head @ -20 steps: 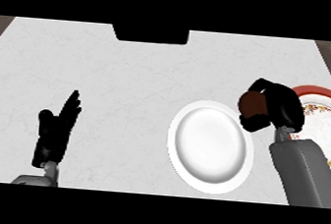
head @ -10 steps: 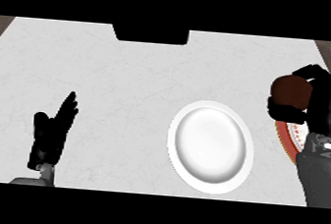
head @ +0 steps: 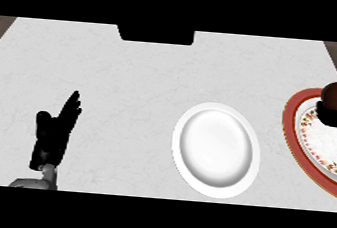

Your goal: Pick the cupcake from the plate and place it in the plate

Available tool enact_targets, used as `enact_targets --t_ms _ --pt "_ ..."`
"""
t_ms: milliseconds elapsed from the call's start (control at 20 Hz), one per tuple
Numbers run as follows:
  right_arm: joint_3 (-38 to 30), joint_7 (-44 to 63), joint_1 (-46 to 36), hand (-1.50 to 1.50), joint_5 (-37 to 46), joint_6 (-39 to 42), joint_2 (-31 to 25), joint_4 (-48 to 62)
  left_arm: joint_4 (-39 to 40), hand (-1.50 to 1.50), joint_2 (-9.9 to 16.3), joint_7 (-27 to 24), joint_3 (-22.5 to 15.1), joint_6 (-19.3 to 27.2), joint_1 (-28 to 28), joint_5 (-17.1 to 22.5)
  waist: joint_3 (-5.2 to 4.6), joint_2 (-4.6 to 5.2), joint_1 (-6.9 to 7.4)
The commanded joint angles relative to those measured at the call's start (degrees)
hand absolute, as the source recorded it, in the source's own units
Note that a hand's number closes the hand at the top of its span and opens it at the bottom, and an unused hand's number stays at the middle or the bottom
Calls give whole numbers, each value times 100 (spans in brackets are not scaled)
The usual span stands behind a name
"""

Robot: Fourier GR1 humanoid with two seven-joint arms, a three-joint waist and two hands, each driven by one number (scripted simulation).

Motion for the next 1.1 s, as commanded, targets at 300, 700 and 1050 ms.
enact_targets --t_ms 300,700,1050 --pt "-678 -940 -98 150 -396 -410 -524 1819 -102 0 -188 -140 -112 1 260 -129 2 5 35" --pt "-904 -1441 -381 150 -1198 443 -655 3148 50 0 -23 212 120 -111 -296 -22 3 12 32" --pt "-965 -2478 -548 -150 -1470 955 -1102 4562 -279 0 -21 510 35 -86 -226 -128 6 14 67"
